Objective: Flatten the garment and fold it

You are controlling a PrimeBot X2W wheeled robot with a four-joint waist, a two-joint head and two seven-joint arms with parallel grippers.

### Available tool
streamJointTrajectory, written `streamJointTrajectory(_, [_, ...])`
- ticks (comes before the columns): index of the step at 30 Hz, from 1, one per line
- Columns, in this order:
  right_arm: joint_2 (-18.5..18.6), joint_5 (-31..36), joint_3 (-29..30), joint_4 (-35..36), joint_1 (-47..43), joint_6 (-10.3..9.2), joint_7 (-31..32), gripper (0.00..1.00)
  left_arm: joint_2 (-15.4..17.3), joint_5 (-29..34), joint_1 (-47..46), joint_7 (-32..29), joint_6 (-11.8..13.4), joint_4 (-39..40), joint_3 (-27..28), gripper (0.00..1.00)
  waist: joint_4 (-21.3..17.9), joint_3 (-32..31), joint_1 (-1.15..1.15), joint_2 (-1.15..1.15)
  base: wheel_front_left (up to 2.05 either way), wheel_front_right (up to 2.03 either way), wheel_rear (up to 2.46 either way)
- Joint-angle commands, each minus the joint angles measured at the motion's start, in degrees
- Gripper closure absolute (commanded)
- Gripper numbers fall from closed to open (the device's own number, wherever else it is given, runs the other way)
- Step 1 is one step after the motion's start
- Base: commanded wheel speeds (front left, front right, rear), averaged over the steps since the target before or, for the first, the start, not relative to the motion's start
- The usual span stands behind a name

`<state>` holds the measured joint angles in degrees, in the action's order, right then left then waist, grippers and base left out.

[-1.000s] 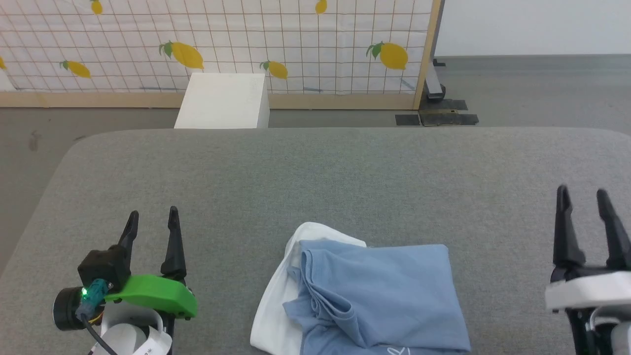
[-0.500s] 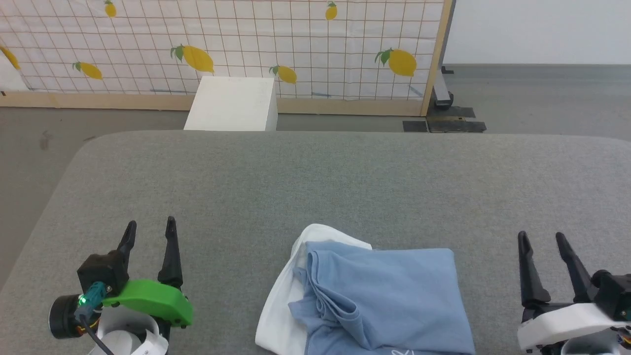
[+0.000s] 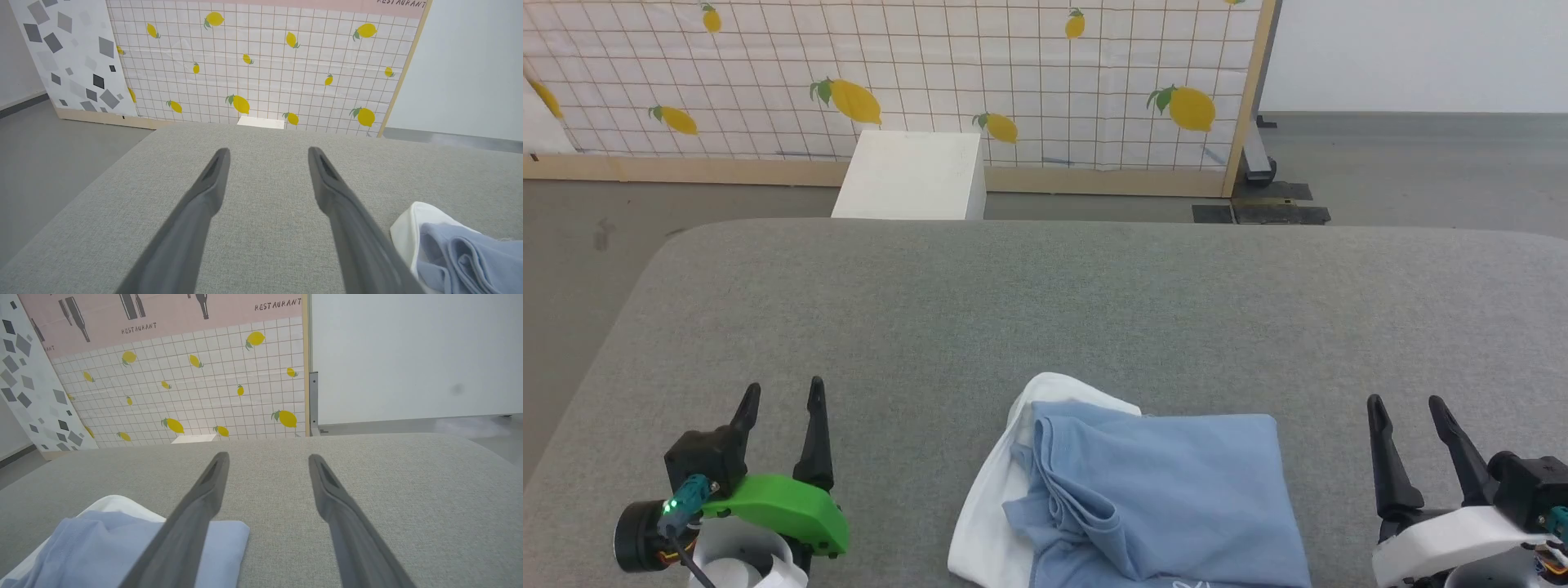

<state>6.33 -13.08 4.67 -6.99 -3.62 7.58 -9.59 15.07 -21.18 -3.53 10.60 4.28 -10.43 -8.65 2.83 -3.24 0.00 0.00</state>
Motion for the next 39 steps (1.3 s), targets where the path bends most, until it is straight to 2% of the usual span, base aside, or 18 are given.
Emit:
streamJointTrajectory(1, [0.2,0.3,-0.1,-0.2,-0.1,-0.09,0.1,0.00,0.5,-0.5,0.5,-0.2,-0.2,0.0,-0.2,0.00,-0.1,0.0,0.00,0.00,0.00,0.00,0.00])
streamJointTrajectory(26, [0.6,-0.2,0.4,-0.1,1.0,-0.09,2.2,0.00,0.7,-1.4,-0.2,-0.1,0.4,-0.1,-1.1,0.00,-0.1,1.2,0.00,0.00,0.00,0.00,0.00])
streamJointTrajectory(29, [1.4,-1.8,0.0,0.2,2.5,-0.09,7.7,0.00,0.8,-1.5,-0.1,-0.1,0.6,0.2,-1.1,0.00,-0.3,1.4,0.00,0.00,0.00,0.00,0.00])
streamJointTrajectory(31, [2.0,-3.8,-0.3,0.6,4.2,-0.09,13.8,0.00,0.9,-1.5,-0.2,-0.1,0.7,0.4,-1.1,0.00,-0.5,1.7,0.00,0.00,0.00,0.00,0.00])
streamJointTrajectory(39, [7.9,-9.0,-7.5,3.3,13.1,-0.09,46.6,0.00,0.9,-1.6,-1.3,-0.2,0.9,1.3,-1.4,0.00,0.0,3.6,0.00,0.00,0.00,0.00,0.00])
